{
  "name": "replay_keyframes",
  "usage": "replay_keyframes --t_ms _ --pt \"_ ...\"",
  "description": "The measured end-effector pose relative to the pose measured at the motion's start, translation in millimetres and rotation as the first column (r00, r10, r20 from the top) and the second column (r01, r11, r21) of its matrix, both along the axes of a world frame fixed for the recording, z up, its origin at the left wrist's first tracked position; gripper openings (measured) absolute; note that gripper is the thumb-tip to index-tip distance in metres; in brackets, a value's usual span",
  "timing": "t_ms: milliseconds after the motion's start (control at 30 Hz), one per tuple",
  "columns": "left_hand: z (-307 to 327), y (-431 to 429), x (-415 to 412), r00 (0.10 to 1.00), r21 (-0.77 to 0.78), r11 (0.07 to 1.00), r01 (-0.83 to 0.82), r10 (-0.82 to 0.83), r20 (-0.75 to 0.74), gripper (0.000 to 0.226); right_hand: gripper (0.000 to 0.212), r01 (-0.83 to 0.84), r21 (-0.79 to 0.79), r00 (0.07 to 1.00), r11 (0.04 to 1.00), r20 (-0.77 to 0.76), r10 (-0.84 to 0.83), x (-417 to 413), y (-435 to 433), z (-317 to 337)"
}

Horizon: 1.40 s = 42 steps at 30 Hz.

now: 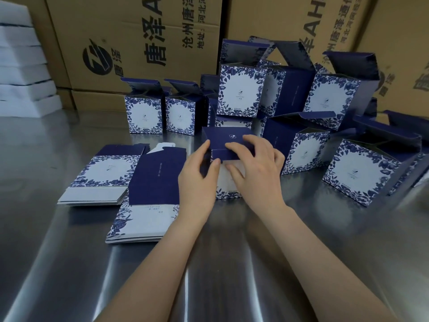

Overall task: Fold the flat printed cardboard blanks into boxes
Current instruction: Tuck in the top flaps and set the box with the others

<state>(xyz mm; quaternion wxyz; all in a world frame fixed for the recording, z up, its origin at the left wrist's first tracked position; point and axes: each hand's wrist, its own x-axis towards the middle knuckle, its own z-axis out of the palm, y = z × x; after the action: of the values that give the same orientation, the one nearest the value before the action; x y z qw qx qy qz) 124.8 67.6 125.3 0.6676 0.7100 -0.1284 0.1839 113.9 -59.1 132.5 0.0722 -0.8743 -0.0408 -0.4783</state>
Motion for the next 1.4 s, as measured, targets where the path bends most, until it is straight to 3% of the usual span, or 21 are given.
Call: replay_keyframes --t_ms 67,167,300,467,533,700,867,967,1100,1333,1400 --pt "-1 -2 -2 0.999 0.067 0.997 -0.042 0.042 -0.001 0.044 0.039 0.033 -0.02 0.998 0.999 -0.057 -0.034 2 -2 2" --pt "-5 -2 -2 0.992 0.345 0.932 -0.107 0.121 -0.019 0.043 0.038 0.057 -0.019 0.997 0.998 -0.048 -0.057 9 -3 4" --pt "-7 5 2 0.968 0.766 0.633 -0.112 0.245 -0.062 0.043 0.033 0.068 0.0 0.995 0.998 0.067 -0.068 19 -5 3" --pt "-15 15 8 0.926 0.938 0.308 0.159 0.284 -0.251 0.053 0.028 -0.015 0.01 0.96 1.0 0.28 0.012 29 -4 4" --pt "-15 18 8 0.927 0.951 0.251 0.18 0.28 -0.249 0.05 0.028 -0.053 -0.02 0.963 0.998 0.263 0.057 32 -1 4" --pt "-12 23 9 0.939 0.964 0.228 0.137 0.28 -0.2 0.046 0.034 -0.073 0.024 0.997 0.997 0.002 0.073 35 -2 6" --pt "-11 24 12 0.941 0.943 0.324 0.069 0.293 -0.169 0.05 0.082 0.022 0.215 0.953 0.976 -0.3 0.044 36 -2 -1" --pt "-14 31 19 0.935 0.944 0.328 0.037 0.322 -0.148 0.063 0.094 0.073 0.25 0.956 0.966 -0.292 0.003 41 10 -7" --pt "-19 43 26 0.904 0.927 0.357 0.116 0.348 -0.248 0.06 0.081 0.077 0.3 0.977 0.951 -0.211 -0.013 48 18 -8" --pt "-21 40 29 0.91 0.961 0.239 0.138 0.352 -0.218 0.052 0.075 -0.156 0.333 0.988 0.93 0.052 0.147 48 31 6" --pt "-21 40 29 0.91 0.963 0.232 0.138 0.354 -0.216 0.052 0.074 -0.19 0.307 0.982 0.933 0.065 0.179 57 42 13"
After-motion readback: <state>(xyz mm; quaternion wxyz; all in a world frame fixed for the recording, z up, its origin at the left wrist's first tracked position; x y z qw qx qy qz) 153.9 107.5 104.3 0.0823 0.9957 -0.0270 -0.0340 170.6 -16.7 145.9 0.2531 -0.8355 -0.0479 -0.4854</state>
